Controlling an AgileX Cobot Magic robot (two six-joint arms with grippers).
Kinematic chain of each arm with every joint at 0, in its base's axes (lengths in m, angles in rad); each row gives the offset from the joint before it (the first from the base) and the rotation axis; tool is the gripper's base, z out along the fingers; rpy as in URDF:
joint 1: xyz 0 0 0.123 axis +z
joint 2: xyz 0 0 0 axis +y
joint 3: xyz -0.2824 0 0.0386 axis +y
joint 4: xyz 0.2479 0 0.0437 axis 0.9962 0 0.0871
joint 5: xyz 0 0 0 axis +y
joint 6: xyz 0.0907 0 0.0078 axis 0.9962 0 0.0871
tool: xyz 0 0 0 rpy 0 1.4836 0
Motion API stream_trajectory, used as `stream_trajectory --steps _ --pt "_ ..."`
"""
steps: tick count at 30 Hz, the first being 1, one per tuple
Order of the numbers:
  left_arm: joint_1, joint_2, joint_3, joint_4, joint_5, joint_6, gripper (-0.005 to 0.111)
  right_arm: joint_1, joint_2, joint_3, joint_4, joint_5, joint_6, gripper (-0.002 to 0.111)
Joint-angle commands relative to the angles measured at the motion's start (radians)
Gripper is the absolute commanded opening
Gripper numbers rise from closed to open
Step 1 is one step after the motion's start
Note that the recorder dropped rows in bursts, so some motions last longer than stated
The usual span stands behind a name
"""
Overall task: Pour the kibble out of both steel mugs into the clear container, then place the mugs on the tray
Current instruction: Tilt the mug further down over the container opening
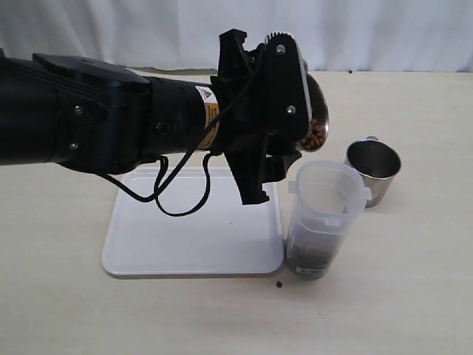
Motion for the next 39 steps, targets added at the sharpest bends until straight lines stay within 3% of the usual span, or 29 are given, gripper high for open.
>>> stream_trajectory --steps 1,12,19,39 --pt "-0.002 -0.009 0.020 0.003 -0.005 0.002 0.000 0.001 -0.004 0.004 0.003 0.005 -0.001 0.005" --pt "-0.002 -0.009 0.020 0.015 -0.009 0.002 0.000 0.001 -0.004 0.004 0.003 0.005 -0.001 0.005" --pt "-0.070 -0.009 0.015 0.046 0.091 0.004 0.000 0.001 -0.004 0.004 0.003 0.005 -0.001 0.005" --pt "-0.071 -0.009 -0.023 0.090 0.130 0.004 0.000 0.001 -0.004 0.004 0.003 0.005 -0.001 0.005"
